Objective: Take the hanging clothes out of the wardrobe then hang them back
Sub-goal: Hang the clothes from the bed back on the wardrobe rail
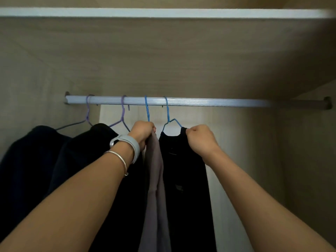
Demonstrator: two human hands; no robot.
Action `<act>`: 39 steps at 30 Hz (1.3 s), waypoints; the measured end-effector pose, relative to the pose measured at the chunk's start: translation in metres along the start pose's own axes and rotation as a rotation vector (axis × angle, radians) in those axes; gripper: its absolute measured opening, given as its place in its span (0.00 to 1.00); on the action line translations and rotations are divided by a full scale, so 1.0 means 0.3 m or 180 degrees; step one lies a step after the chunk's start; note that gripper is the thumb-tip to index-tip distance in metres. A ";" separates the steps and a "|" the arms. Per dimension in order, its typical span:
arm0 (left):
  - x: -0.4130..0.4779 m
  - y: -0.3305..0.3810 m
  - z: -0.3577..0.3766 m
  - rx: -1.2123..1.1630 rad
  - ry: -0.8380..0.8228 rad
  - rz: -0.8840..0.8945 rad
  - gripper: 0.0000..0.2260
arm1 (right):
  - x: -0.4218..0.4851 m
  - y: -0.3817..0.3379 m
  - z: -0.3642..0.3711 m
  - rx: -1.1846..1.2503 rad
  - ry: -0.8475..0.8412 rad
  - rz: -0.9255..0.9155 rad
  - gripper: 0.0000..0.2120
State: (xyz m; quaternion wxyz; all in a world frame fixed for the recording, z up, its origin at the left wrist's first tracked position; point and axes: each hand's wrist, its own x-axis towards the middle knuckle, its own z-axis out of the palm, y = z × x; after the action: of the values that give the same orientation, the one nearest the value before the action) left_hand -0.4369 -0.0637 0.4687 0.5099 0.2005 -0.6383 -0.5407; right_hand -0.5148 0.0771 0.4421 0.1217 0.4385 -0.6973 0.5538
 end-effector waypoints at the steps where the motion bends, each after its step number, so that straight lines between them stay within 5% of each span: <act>1: -0.002 0.003 -0.026 0.0043 -0.0016 -0.0008 0.11 | 0.002 -0.019 0.031 0.0062 -0.0024 0.0044 0.19; 9: -0.004 0.012 -0.154 0.0224 -0.0068 -0.0046 0.14 | -0.015 -0.113 0.201 0.0220 -0.0033 0.0306 0.15; 19: -0.073 0.041 -0.196 0.1563 -0.0057 0.0351 0.12 | -0.058 -0.155 0.201 -0.0270 -0.0547 -0.0114 0.09; 24: -0.189 0.136 -0.230 0.2962 0.0342 0.1355 0.14 | -0.083 -0.256 0.215 -0.0135 0.0130 -0.1096 0.16; 27: -0.211 0.187 -0.318 0.3072 0.0919 0.2011 0.13 | -0.113 -0.350 0.259 0.0570 -0.0146 -0.1265 0.15; 30: -0.181 0.203 -0.473 0.3323 0.1202 0.1796 0.12 | -0.135 -0.410 0.324 0.0248 -0.0658 -0.1125 0.14; 35: -0.122 0.115 -0.667 0.3948 0.0769 0.0660 0.12 | -0.116 -0.479 0.415 -0.0891 -0.0780 -0.0752 0.19; 39: -0.086 0.077 -0.694 0.3845 0.0415 0.0468 0.14 | -0.104 -0.523 0.458 -0.1961 -0.0743 -0.0495 0.03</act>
State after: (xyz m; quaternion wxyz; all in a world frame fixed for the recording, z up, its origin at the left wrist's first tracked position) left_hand -0.2392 -0.1362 0.4563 0.3801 0.4423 -0.8117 -0.0333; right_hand -0.3360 -0.0291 0.4769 0.2097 0.4934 -0.8056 0.2522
